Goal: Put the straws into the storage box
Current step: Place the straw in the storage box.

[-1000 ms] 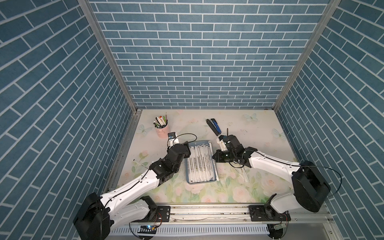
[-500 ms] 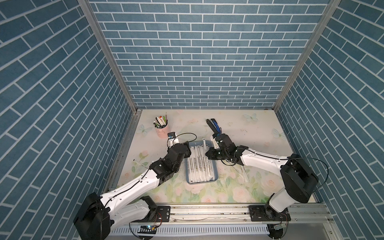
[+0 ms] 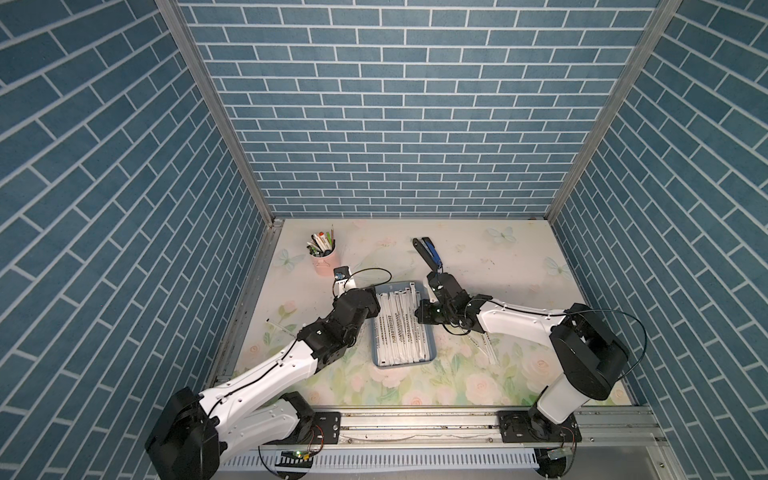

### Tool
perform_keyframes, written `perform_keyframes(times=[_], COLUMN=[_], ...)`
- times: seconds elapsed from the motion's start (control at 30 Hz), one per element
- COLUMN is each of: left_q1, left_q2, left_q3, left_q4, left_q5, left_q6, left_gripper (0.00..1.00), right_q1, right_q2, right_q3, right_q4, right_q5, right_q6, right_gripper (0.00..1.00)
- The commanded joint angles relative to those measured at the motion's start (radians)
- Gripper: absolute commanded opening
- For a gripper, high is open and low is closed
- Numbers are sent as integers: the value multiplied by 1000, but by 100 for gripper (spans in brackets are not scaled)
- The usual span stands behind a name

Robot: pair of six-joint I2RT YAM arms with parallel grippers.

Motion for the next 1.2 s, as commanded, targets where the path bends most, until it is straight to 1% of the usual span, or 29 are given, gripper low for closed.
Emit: perform_keyframes(times=[0.0, 0.17, 0.33, 0.43, 0.57, 0.63, 0.73, 0.87, 1.07, 1.13, 1.17], left_q1=[6, 6, 6, 7, 24, 34, 58, 98, 115, 128, 151], left_q2=[41, 61, 67, 38, -17, -37, -78, -115, -114, -102, -93], left_q3=[15, 3, 0, -5, -17, -14, -25, -34, -28, -15, -7], left_q4=[4, 36, 38, 10, -11, -47, -74, -94, -143, -201, -239], left_q5=[35, 45, 37, 6, 12, -7, -6, 38, 37, 5, 0], left_q6=[9, 9, 3, -28, -31, -39, -38, -34, -35, -30, -27], left_gripper=[64, 64, 64, 62, 62, 62, 62, 63, 62, 62, 62], right_q1=[3, 19, 30, 31, 31, 32, 38, 43, 51, 51, 51], right_q2=[6, 32, 86, 104, 125, 125, 109, 94, 74, 65, 56], right_q3=[-18, -2, 4, 12, 32, 44, 55, 73, 96, 110, 116], right_q4=[13, -38, -24, -25, -57, -79, -99, -126, -144, -163, -173], right_q5=[28, 47, 35, 38, 52, 67, 85, 87, 124, 139, 150], right_q6=[39, 42, 50, 50, 50, 53, 52, 44, 35, 25, 21], right_gripper=[0, 0, 0, 0, 0, 0, 6, 13, 21, 23, 24])
